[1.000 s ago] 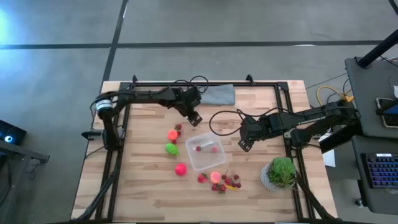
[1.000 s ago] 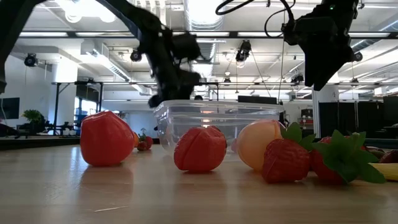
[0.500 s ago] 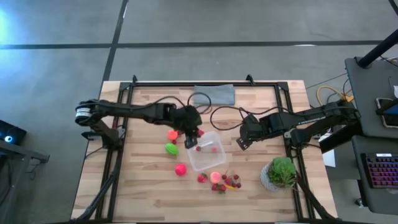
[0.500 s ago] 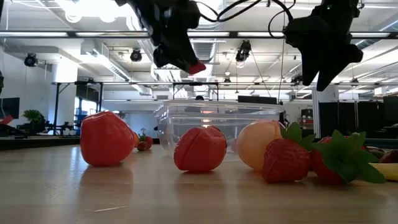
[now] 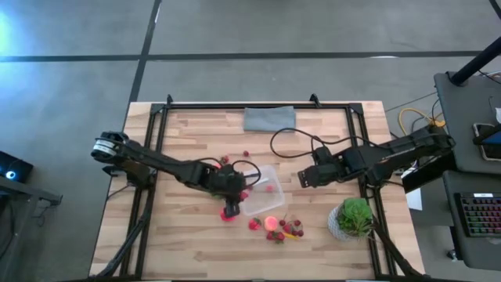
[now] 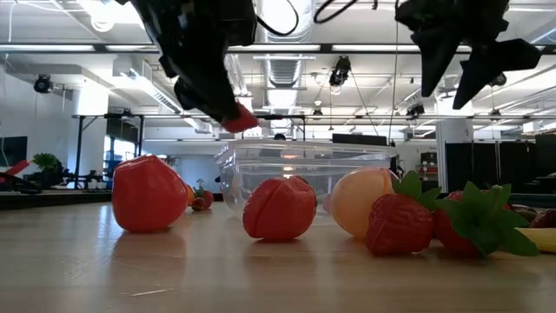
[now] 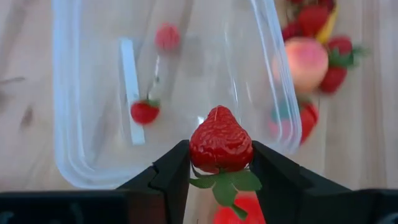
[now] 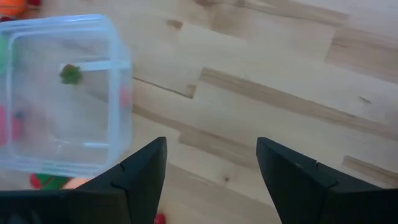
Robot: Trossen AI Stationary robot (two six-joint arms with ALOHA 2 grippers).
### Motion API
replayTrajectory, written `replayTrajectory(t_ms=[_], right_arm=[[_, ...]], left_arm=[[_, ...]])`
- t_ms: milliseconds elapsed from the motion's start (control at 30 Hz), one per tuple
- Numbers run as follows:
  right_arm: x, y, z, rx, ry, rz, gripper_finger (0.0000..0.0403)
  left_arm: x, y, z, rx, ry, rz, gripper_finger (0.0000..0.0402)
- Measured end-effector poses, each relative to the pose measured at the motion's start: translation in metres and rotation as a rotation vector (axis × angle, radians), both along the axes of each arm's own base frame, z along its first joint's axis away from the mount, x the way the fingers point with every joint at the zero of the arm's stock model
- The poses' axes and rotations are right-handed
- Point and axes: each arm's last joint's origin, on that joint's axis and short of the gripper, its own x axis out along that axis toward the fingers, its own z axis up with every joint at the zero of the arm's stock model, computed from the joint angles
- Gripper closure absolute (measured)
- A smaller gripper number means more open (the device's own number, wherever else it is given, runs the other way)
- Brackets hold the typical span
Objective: Pick and placing Produce into tupperware
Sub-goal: Put the red strawberry into the transparent container, then put the red cherry into the transparent container
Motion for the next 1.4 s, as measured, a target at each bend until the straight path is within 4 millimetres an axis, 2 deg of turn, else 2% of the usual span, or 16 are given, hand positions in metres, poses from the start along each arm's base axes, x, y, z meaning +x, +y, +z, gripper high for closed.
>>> replayTrajectory(t_ms=[333, 533, 733, 867, 1067, 1233, 1400], right_arm=[[-0.002, 0.013, 0.003, -0.009, -0.003, 0.092, 0.0164], [-0.008, 0.034, 0.003, -0.04, -0.003, 0.279, 0.0159], [-0.004, 0.068, 0.002, -0.049, -0.137, 0.527, 0.0165], [0.003, 0.091, -0.013, -0.024, -0.123, 0.686, 0.0167], [0.015, 0.121, -0.056, -0.018, 0.035, 0.893, 0.0167], [0.021, 0.131, -0.078, -0.098, 0.111, 0.949, 0.0168], [0.024, 0.128, -0.083, -0.144, 0.118, 0.954, 0.0173]], left_arm=[[0.015, -0.001, 0.012, -0.002, -0.251, 0.125, 0.0179], [0.012, -0.003, 0.01, -0.037, -0.208, 0.084, 0.0156], [0.004, -0.013, 0.009, -0.131, -0.146, 0.092, 0.0155], [-0.001, -0.016, 0.006, -0.132, -0.093, 0.105, 0.0155], [-0.005, -0.019, 0.0, -0.14, -0.064, 0.113, 0.0155], [-0.005, -0.019, 0.0, -0.139, -0.064, 0.111, 0.0155], [-0.005, -0.02, 0.0, -0.139, -0.063, 0.108, 0.0155]])
